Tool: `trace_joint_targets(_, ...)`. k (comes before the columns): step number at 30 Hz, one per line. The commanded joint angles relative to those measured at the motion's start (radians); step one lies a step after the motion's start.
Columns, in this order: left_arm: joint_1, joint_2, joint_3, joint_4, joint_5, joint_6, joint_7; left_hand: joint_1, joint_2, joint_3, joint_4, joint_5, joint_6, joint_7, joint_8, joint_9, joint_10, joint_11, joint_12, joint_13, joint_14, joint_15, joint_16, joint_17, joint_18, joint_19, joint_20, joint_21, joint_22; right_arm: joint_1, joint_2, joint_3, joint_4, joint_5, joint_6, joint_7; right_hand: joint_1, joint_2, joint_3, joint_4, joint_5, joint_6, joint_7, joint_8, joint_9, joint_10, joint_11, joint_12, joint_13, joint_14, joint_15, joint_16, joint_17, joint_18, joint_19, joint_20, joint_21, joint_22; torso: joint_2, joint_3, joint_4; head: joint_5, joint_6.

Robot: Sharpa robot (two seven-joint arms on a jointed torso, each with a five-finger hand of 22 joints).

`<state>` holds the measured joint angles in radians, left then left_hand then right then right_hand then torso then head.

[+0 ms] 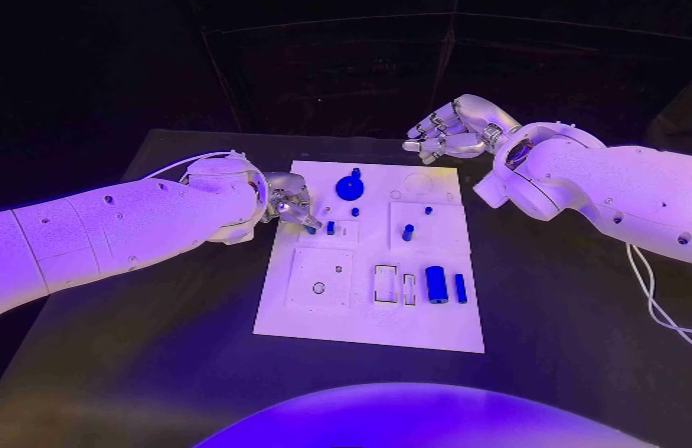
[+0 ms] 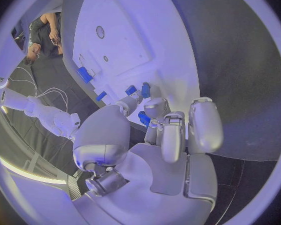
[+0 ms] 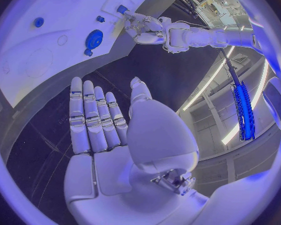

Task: Assemble the parts on the task board

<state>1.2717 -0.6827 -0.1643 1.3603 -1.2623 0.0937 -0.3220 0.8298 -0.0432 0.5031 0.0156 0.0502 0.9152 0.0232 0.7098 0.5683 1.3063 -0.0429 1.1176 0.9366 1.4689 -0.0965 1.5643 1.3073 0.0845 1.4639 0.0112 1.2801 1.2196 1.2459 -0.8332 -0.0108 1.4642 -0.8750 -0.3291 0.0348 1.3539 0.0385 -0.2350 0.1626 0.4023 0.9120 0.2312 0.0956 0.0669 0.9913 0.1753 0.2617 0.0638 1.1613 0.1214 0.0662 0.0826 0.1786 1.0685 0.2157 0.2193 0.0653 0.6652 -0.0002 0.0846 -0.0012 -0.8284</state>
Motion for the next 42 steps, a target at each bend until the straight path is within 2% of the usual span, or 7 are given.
trace_joint_targets(1, 0.001, 0.001, 0.0, 0.001, 0.004, -0.015, 0.006, -0.013, 0.003, -0.003, 0.005, 0.002, 0.007, 0.002, 0.006, -0.001, 0.009, -0.001, 0.006, 0.003, 0.102, -0.007, 0.006, 0.263, -0.009, 0.013, -0.005, 0.007, 0.003, 0.002, 0.001, 0.001, 0.0, 0.003, -0.005, 0.006, -0.007, 0.002, -0.004, 0.002, 0.003, -0.002, 0.004, -0.004, -0.001, -0.006, -0.002, -0.004, -0.001, -0.008, 0.001, -0.002, -0.002, 0.005, 0.0, 0.009, -0.004, 0.0, 0.0, -0.0001, -0.0005, 0.001, -0.001)
trace_joint_targets(28, 0.001, -0.005, 0.0, 0.005, 0.019, 0.0, 0.004, -0.039, -0.005, -0.026, 0.026, 0.002, 0.012, -0.001, 0.01, -0.002, 0.016, -0.004, 0.015, 0.012, 0.102, -0.009, 0.006, 0.263, -0.011, 0.017, -0.007, 0.016, 0.015, 0.002, 0.002, 0.001, -0.004, 0.003, 0.003, 0.0, -0.011, 0.003, -0.006, 0.005, 0.004, -0.002, 0.005, -0.004, 0.0, -0.006, -0.001, -0.004, -0.001, -0.009, 0.002, -0.002, -0.003, 0.005, 0.001, 0.009, -0.006, 0.0, 0.0, 0.0, -0.0008, -0.001, -0.004)
trace_joint_targets(32, 0.001, -0.01, 0.001, 0.007, 0.031, -0.031, 0.005, -0.043, -0.007, -0.029, 0.029, 0.002, 0.011, -0.001, 0.01, -0.003, 0.013, -0.004, 0.01, 0.004, 0.102, -0.009, 0.006, 0.263, -0.009, 0.015, -0.008, 0.011, 0.01, 0.002, 0.002, 0.001, -0.004, 0.003, 0.003, 0.0, -0.011, 0.003, -0.006, 0.005, 0.004, -0.002, 0.005, -0.004, 0.0, -0.006, -0.001, -0.004, -0.001, -0.009, 0.002, -0.002, -0.003, 0.005, 0.001, 0.009, -0.006, 0.0, 0.0, -0.001, -0.0003, -0.002, -0.003)
trace_joint_targets(34, 0.001, -0.013, 0.001, 0.01, 0.064, -0.076, 0.011, -0.055, -0.019, -0.045, 0.038, 0.001, -0.004, 0.004, 0.002, -0.007, -0.007, 0.0, -0.017, -0.03, 0.102, -0.008, 0.006, 0.263, -0.008, 0.013, -0.007, 0.004, 0.002, 0.002, 0.003, 0.001, -0.005, 0.003, 0.003, 0.0, -0.011, 0.003, -0.006, 0.005, 0.004, -0.002, 0.005, -0.004, 0.0, -0.006, -0.001, -0.004, -0.001, -0.009, 0.002, -0.002, -0.003, 0.005, 0.001, 0.009, -0.006, 0.0, 0.0, -0.0012, 0.0, -0.003, -0.003)
trace_joint_targets(38, 0.001, -0.02, 0.001, 0.015, 0.174, -0.19, 0.034, -0.067, -0.042, -0.097, 0.061, 0.003, -0.062, 0.027, -0.036, -0.027, -0.11, 0.019, -0.151, -0.197, 0.097, 0.006, -0.006, 0.242, 0.001, -0.006, 0.001, -0.041, -0.048, 0.002, 0.005, 0.001, -0.006, 0.003, 0.003, 0.001, -0.011, 0.003, -0.006, 0.005, 0.004, -0.002, 0.005, -0.004, 0.0, -0.006, -0.001, -0.004, -0.001, -0.009, 0.002, -0.002, -0.003, 0.005, 0.001, 0.009, -0.006, 0.0, 0.0, -0.0007, -0.0004, -0.003, -0.001)
trace_joint_targets(39, 0.001, -0.022, 0.001, 0.016, 0.215, -0.225, 0.045, -0.062, -0.043, -0.113, 0.071, 0.003, -0.082, 0.04, -0.052, -0.038, -0.149, 0.027, -0.197, -0.251, 0.091, 0.016, -0.018, 0.222, 0.005, -0.015, 0.008, -0.065, -0.073, 0.002, 0.005, 0.001, -0.006, 0.003, 0.003, 0.001, -0.011, 0.003, -0.006, 0.005, 0.004, -0.002, 0.005, -0.004, 0.0, -0.006, -0.001, -0.004, -0.001, -0.009, 0.002, -0.002, -0.003, 0.005, 0.001, 0.009, -0.006, 0.0, 0.0, -0.0001, -0.0007, -0.002, 0.0)
trace_joint_targets(42, 0.002, -0.027, 0.002, 0.015, 0.324, -0.307, 0.095, -0.039, -0.047, -0.151, 0.103, 0.004, -0.132, 0.067, -0.088, -0.068, -0.221, 0.057, -0.251, -0.295, 0.062, 0.038, -0.086, 0.124, 0.032, -0.07, 0.029, -0.2, -0.217, 0.002, 0.007, 0.001, -0.007, 0.003, 0.004, 0.002, -0.011, 0.003, -0.006, 0.005, 0.004, -0.002, 0.005, -0.004, 0.0, -0.006, -0.001, -0.004, -0.001, -0.009, 0.002, -0.002, -0.003, 0.005, 0.001, 0.009, -0.006, 0.0, 0.0, 0.0002, -0.0012, -0.002, 0.0)
